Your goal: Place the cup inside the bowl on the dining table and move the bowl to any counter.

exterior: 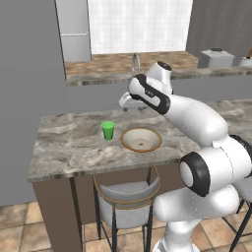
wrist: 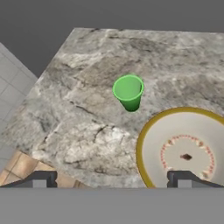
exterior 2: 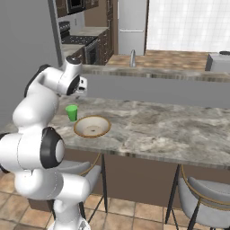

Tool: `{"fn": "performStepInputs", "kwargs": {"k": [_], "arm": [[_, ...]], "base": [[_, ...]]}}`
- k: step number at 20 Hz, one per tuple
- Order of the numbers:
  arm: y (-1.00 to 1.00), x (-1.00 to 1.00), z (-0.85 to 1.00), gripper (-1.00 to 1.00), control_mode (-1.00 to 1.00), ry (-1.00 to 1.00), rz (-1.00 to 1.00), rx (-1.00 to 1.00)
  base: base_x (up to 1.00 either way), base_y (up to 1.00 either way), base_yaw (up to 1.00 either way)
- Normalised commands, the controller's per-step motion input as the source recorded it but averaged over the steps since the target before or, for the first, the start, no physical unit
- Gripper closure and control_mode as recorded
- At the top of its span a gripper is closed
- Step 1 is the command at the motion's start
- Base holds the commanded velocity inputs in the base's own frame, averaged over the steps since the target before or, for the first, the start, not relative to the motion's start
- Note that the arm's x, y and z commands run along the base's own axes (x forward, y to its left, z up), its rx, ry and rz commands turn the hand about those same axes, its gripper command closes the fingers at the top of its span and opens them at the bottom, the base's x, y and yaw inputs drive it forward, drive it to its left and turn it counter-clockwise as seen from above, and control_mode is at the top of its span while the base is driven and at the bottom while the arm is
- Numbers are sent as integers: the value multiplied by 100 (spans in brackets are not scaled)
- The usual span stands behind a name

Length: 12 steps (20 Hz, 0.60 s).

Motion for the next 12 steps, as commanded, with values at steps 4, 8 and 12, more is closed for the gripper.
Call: {"fn": "performStepInputs", "kwargs": {"k": [4, 8, 12], "arm": [[0, 38, 0, -100, -100, 0, 4, 0], [0, 30, 0, -100, -100, 0, 3, -1], [0, 17, 0, -100, -100, 0, 0, -4]], "base": [[0, 0, 0], [0, 0, 0], [0, 0, 0]]}}
